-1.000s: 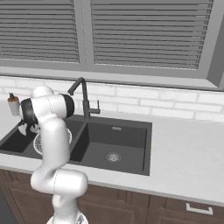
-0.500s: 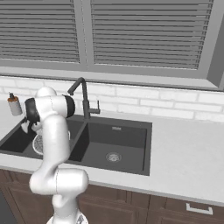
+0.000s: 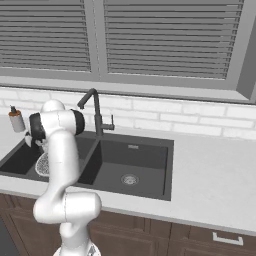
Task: Put the colander in the sink, put the apple in the colander, and turn on the sink faucet and pour water over the colander.
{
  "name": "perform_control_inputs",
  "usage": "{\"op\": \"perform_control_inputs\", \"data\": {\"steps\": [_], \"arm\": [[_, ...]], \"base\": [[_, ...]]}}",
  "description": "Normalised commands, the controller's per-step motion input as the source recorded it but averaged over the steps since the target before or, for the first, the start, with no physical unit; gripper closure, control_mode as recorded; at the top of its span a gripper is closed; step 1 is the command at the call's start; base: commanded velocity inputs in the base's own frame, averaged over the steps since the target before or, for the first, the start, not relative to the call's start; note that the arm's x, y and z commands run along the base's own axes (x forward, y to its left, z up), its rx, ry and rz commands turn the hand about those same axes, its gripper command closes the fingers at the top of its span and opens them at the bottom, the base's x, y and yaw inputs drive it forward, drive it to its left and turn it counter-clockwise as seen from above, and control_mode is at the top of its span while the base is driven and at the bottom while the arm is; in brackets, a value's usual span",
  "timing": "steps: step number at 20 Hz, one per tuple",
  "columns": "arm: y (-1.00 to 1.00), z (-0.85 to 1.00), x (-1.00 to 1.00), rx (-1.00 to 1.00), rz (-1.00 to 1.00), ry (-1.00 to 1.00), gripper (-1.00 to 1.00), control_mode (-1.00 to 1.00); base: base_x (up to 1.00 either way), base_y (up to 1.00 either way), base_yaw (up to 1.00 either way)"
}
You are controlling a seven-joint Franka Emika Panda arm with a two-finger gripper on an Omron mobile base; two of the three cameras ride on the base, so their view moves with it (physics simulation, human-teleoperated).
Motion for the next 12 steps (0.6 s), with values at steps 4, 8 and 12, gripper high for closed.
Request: {"op": "perform_control_inputs", "data": {"steps": [4,8,12], "arm": [[-0.07,-0.01,-0.29,0.00,-0.06,0.02,-1.00,-1.00],[-0.21,0.00,-0.41,0.00,-0.05,0.01,-1.00,-1.00],[-0.23,0.10,-0.46,0.00,0.00,0.00,-1.00,-1.00]], "base": [[0.00,0.00,0.00],[0.00,0.00,0.00],[0.00,0.00,0.00]]}}
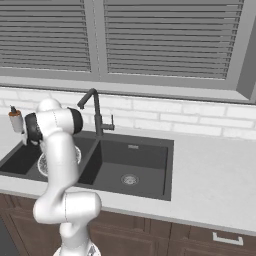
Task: Put the colander in the sink, put the apple in the colander, and turn on the sink faucet and pour water over the colander.
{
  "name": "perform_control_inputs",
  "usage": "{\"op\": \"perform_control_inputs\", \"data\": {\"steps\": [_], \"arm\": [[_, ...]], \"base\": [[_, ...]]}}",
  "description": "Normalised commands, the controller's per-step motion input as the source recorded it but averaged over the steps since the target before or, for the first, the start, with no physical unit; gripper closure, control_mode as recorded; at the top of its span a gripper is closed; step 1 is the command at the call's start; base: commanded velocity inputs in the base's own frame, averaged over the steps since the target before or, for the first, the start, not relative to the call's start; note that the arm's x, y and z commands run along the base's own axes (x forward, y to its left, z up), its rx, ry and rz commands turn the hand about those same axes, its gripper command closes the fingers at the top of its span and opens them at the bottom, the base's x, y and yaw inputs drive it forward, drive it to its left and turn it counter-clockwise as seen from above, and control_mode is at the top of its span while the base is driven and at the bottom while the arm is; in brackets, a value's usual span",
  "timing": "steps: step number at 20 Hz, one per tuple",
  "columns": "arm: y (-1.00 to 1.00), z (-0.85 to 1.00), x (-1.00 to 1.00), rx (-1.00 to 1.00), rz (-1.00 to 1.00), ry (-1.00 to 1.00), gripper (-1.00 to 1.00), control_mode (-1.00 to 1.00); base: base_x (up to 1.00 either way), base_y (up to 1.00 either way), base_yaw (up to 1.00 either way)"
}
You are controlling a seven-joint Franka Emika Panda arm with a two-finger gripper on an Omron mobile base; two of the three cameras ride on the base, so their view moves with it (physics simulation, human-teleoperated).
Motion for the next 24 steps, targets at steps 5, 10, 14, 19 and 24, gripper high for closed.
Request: {"op": "perform_control_inputs", "data": {"steps": [5,10,14,19,24], "arm": [[-0.17,0.42,-0.46,0.00,-0.01,0.00,-1.00,-1.00],[-0.14,0.75,-0.53,0.01,0.00,0.01,-1.00,-1.00],[-0.25,0.88,-0.60,0.03,0.00,0.00,-1.00,-1.00],[-0.38,0.84,-0.69,0.08,0.00,0.00,-1.00,-1.00],[-0.48,0.73,-0.68,0.07,0.00,0.00,-1.00,-1.00]], "base": [[0.00,0.00,0.00],[0.00,0.00,0.00],[0.00,0.00,0.00],[0.00,0.00,0.00],[0.00,0.00,0.00]]}}
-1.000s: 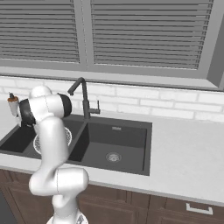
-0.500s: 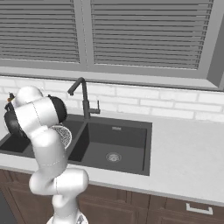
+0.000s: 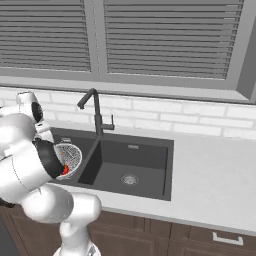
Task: Put the colander in the sink, put the apple in the colander, and turn on the sink faucet and pour water over the colander.
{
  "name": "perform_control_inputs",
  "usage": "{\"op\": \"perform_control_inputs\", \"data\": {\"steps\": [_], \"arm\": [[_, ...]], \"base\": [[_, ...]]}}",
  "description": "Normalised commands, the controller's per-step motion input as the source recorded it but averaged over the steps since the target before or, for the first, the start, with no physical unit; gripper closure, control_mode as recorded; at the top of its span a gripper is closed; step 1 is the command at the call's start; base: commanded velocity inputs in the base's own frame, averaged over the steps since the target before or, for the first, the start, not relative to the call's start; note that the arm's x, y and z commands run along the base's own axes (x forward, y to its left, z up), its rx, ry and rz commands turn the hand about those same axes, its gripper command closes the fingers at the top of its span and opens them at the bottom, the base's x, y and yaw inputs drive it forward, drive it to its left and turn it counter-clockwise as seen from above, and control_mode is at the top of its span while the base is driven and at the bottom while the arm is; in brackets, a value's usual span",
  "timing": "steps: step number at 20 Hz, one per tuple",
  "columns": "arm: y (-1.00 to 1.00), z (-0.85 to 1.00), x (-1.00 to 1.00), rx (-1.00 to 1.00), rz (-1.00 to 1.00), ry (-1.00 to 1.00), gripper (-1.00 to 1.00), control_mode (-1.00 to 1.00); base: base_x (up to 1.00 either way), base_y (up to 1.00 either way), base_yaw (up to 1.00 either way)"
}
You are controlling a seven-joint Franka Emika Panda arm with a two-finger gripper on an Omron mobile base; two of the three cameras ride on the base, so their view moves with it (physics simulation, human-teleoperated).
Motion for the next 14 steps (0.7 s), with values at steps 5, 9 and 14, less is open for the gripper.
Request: {"op": "perform_control_inputs", "data": {"steps": [5,9,14], "arm": [[-0.51,0.69,-0.71,0.10,0.00,0.00,-1.00,-1.00],[-0.37,0.83,-0.58,0.06,0.01,0.00,-1.00,-1.00],[-0.37,0.82,-0.40,0.04,0.07,0.00,-1.00,-1.00]], "base": [[0.00,0.00,0.00],[0.00,0.00,0.00],[0.00,0.00,0.00]]}}
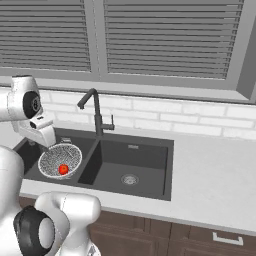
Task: Put the colander in the sink, put the apple in the colander, and turn on the sink faucet and pour water over the colander.
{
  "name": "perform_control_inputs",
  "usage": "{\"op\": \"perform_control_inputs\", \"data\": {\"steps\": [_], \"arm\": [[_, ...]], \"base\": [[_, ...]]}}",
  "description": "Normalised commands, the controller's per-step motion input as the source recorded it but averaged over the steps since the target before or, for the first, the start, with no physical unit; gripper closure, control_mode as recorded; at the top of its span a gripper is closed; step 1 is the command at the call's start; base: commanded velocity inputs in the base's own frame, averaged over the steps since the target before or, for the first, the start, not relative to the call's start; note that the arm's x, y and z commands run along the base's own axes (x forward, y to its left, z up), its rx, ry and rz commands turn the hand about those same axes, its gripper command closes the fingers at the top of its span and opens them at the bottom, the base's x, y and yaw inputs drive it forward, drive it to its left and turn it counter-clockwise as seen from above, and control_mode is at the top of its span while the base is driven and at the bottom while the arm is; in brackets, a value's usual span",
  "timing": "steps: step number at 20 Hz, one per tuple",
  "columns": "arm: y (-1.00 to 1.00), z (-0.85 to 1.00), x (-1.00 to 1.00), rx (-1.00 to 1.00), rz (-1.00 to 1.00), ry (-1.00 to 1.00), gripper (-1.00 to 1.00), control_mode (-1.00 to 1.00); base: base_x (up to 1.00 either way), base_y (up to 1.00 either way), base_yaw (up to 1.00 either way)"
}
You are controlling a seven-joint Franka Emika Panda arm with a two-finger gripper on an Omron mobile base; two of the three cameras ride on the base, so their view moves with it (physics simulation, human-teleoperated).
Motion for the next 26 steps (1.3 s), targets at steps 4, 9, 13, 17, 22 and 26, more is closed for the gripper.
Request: {"op": "perform_control_inputs", "data": {"steps": [4,9,13,17,22,26], "arm": [[-0.33,0.76,-0.32,0.00,0.26,0.00,-1.00,-1.00],[-0.19,0.80,-0.21,0.00,0.35,0.00,-1.00,-1.00],[-0.27,0.59,-0.11,0.00,0.28,0.00,-1.00,-1.00],[-0.42,0.30,0.11,0.00,0.03,0.00,-1.00,-1.00],[-0.37,0.19,0.39,0.03,0.00,0.07,-1.00,-1.00],[-0.04,0.25,0.52,0.08,-0.02,0.07,-1.00,-1.00]], "base": [[0.00,0.00,0.00],[0.00,0.00,0.00],[0.00,0.00,0.00],[0.00,0.00,0.00],[0.00,0.00,0.00],[0.00,0.00,0.00]]}}
